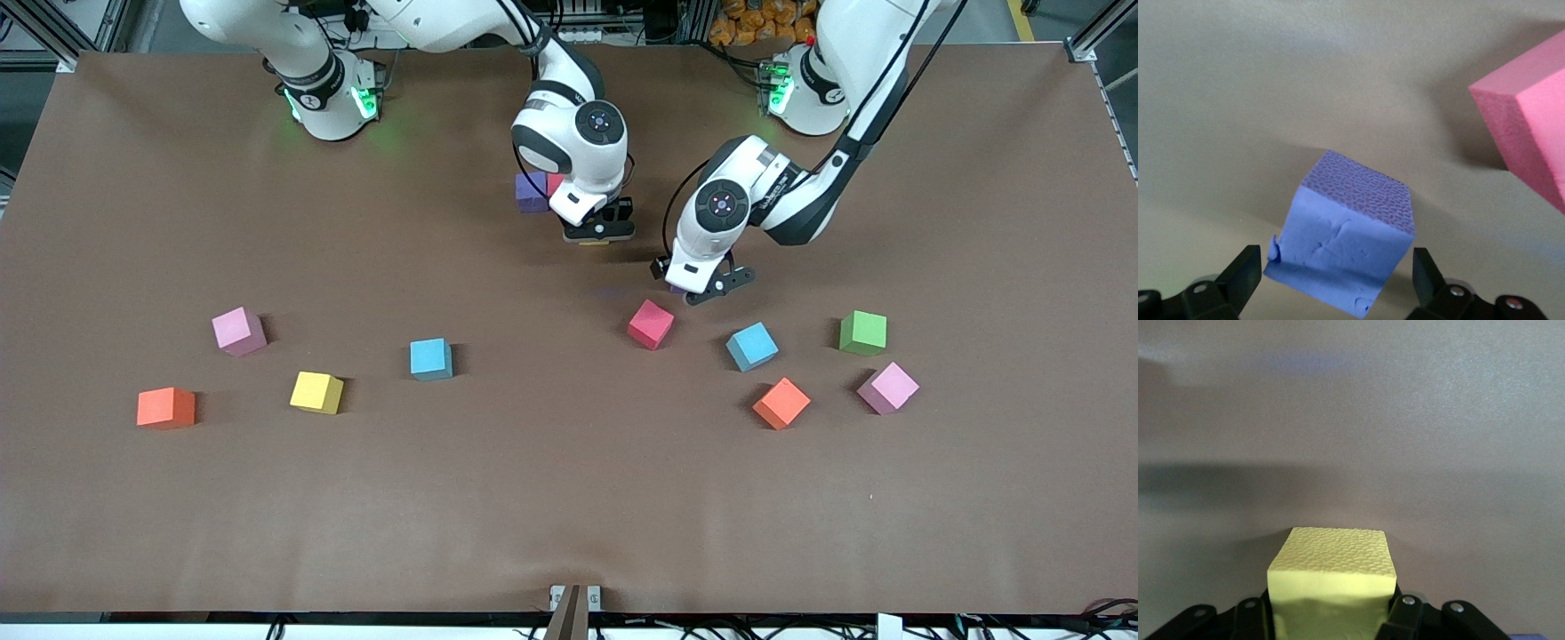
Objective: Form number 2 with 11 blocks
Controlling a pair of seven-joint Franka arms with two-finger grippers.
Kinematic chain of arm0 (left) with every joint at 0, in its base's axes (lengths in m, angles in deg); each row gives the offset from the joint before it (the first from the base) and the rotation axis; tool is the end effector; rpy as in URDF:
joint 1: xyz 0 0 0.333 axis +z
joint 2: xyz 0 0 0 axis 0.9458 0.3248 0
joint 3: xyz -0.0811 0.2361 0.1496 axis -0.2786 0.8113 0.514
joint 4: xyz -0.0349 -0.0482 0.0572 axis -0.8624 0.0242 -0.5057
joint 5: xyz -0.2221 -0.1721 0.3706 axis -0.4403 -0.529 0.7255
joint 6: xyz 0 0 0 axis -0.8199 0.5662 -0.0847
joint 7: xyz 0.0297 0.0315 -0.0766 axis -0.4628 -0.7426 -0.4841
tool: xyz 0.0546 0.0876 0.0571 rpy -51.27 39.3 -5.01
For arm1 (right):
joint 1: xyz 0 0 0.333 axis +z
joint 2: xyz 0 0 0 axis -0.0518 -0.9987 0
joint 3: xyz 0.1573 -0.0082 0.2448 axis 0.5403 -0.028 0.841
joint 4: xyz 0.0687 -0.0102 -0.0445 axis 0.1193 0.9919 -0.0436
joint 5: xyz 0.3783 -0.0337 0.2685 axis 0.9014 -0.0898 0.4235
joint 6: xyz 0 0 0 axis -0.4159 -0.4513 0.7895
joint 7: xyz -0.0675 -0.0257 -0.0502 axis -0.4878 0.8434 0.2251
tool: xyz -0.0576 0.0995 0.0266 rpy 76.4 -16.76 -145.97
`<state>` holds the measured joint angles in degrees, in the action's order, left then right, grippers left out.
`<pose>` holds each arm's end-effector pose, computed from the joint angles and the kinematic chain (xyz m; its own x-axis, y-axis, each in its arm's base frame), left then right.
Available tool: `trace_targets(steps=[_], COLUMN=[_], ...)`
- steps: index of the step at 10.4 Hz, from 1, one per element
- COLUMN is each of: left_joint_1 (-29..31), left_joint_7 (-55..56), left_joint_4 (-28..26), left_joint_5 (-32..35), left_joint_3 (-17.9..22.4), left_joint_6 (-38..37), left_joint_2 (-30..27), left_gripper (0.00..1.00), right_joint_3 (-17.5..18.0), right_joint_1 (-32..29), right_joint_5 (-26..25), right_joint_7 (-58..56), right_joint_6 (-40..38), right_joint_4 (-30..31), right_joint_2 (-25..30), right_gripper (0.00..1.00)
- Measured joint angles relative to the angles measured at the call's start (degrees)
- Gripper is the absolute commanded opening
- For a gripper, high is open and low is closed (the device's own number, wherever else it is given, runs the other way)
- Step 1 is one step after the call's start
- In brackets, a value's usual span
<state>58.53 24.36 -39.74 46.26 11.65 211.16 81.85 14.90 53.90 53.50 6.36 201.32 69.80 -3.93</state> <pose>0.4398 -0.3535 0.1068 0.9117 0.3707 -0.1774 0.3542 -0.9277 -0.1181 0.3334 0.6026 0.1122 0.9965 0.0537 -0.0646 0.0538 -0.9986 -0.0004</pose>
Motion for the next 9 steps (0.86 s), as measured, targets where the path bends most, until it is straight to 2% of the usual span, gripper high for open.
trace_targets(steps=[2,9], left_joint_1=[-0.1,-0.1], left_joint_7=[-0.4,-13.6], left_joint_4=[0.0,0.3], left_joint_5=[1.8,1.9], left_joint_3=[0.0,0.0], left_joint_6=[0.4,0.4], left_joint_2=[0.3,0.3], left_gripper=[1.0,1.0], right_joint_3=[0.0,0.0], right_joint_1=[0.1,1.2], right_joint_5=[0.0,-0.1], right_joint_7=[0.1,0.2], right_joint_6=[0.0,0.1], right_joint_4=[0.0,0.2], right_joint_2=[0.0,0.0], right_gripper=[0.0,0.0])
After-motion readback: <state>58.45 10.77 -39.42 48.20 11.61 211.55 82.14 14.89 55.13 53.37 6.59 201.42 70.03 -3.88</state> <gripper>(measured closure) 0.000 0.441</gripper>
